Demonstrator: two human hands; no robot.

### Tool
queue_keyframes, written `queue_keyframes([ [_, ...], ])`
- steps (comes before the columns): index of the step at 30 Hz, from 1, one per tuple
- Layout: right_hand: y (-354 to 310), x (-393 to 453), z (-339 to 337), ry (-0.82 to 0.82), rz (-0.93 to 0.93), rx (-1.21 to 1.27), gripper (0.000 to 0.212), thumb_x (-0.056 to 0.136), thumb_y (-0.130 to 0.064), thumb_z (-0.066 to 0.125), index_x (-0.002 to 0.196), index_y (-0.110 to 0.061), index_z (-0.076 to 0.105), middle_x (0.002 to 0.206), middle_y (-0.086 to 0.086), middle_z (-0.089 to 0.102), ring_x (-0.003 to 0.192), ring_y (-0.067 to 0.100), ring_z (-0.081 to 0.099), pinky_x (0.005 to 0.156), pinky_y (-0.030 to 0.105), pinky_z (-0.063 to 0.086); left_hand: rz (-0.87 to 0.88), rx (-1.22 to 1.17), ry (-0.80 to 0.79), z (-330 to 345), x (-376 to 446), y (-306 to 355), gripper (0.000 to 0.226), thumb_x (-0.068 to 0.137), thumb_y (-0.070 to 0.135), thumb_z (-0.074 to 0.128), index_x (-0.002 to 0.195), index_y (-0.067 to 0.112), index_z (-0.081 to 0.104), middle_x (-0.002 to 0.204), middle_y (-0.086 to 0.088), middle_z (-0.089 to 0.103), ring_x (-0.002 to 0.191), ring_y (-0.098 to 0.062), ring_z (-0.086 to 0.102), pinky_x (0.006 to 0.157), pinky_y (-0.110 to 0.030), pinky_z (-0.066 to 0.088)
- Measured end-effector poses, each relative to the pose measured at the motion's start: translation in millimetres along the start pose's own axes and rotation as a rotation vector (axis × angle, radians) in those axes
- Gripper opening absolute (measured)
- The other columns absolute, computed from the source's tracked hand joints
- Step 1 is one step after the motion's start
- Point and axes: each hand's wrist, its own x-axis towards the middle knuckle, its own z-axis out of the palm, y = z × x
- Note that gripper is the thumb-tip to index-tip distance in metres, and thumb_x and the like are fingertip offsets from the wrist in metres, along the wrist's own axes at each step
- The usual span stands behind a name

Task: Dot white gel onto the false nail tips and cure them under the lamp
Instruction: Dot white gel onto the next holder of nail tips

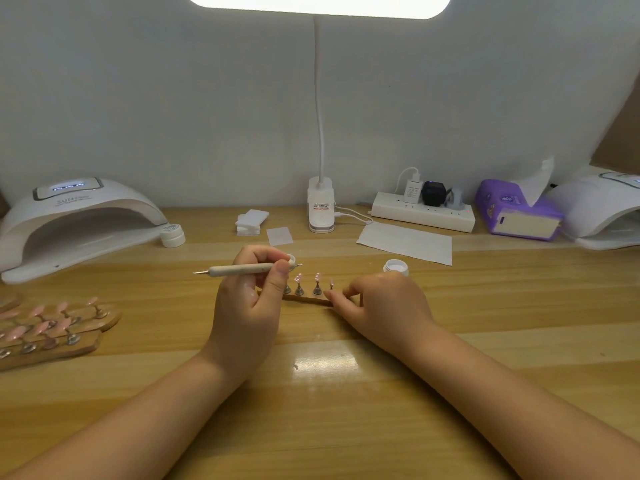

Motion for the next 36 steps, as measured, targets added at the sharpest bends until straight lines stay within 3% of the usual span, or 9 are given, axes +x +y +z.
queue_keyframes([
  [7, -0.5, 4.8, -0.2, -0.039, 0.029, 0.169, 0.032, 0.091, -0.052, 0.053, 0.113, -0.034, 0.070, 0.072, -0.012, 0.059, 0.071, 0.004, 0.048, 0.060, 0.024, 0.041, 0.003, 0.012, 0.007, 1.0, 0.0, -0.5, 0.006, 0.091, 0.024, 0.052, 0.089, 0.028, 0.056, 0.079, -0.001, 0.060, 0.066, -0.012, 0.054, 0.058, -0.026, 0.046],
  [12, -1.3, 4.2, -1.2, -0.045, -0.005, 0.213, 0.027, 0.093, -0.046, 0.055, 0.109, -0.032, 0.072, 0.089, -0.008, 0.072, 0.080, 0.008, 0.058, 0.068, 0.030, 0.049, 0.009, 0.028, 0.000, 0.9, 0.2, 0.2, 0.007, 0.092, 0.025, 0.053, 0.089, 0.029, 0.056, 0.077, 0.005, 0.061, 0.065, -0.009, 0.054, 0.057, -0.024, 0.046],
  [16, -3.5, 0.5, -0.2, 0.035, -0.073, 0.262, 0.019, 0.092, -0.035, 0.060, 0.101, -0.026, 0.075, 0.077, -0.006, 0.068, 0.066, 0.004, 0.048, 0.060, 0.025, 0.041, -0.005, -0.003, -0.004, 1.6, -0.7, 3.2, 0.007, 0.091, 0.025, 0.053, 0.088, 0.029, 0.057, 0.076, 0.013, 0.063, 0.069, -0.006, 0.058, 0.060, -0.021, 0.049],
  [21, 0.5, -0.1, -10.7, 0.201, -0.084, 0.440, 0.013, 0.090, -0.025, 0.065, 0.090, -0.016, 0.074, 0.068, -0.002, 0.065, 0.062, 0.010, 0.056, 0.063, 0.035, 0.049, 0.003, -0.055, 0.019, 2.0, 2.1, 16.8, 0.006, 0.091, 0.024, 0.053, 0.090, 0.023, 0.058, 0.077, 0.010, 0.064, 0.069, -0.006, 0.060, 0.060, -0.015, 0.048],
  [25, -4.7, 2.8, -25.5, 0.282, -0.109, 0.541, 0.009, 0.090, -0.020, 0.065, 0.094, -0.014, 0.072, 0.075, -0.014, 0.063, 0.064, 0.006, 0.060, 0.062, 0.026, 0.053, 0.014, -0.131, 0.043, 1.9, 7.2, 32.1, 0.006, 0.092, 0.022, 0.053, 0.092, 0.021, 0.059, 0.078, 0.002, 0.065, 0.069, -0.009, 0.061, 0.062, -0.017, 0.052],
  [31, -20.2, 2.9, -42.8, 0.309, -0.160, 0.704, 0.012, 0.087, -0.017, 0.067, 0.097, -0.015, 0.072, 0.079, -0.005, 0.067, 0.062, 0.010, 0.066, 0.057, 0.024, 0.054, 0.098, -0.093, 0.035, 0.7, 12.2, 48.8, 0.005, 0.092, 0.022, 0.055, 0.092, 0.025, 0.059, 0.082, -0.001, 0.064, 0.073, -0.014, 0.063, 0.066, -0.022, 0.053],
  [36, -28.8, 1.5, -50.8, 0.383, -0.216, 0.667, 0.014, 0.087, -0.018, 0.066, 0.098, -0.015, 0.074, 0.080, -0.008, 0.064, 0.063, 0.011, 0.062, 0.057, 0.025, 0.052, 0.195, -0.007, 0.031, -1.5, 11.7, 54.8, 0.003, 0.093, 0.030, 0.054, 0.094, 0.030, 0.057, 0.078, 0.000, 0.062, 0.071, -0.015, 0.061, 0.062, -0.022, 0.051],
])
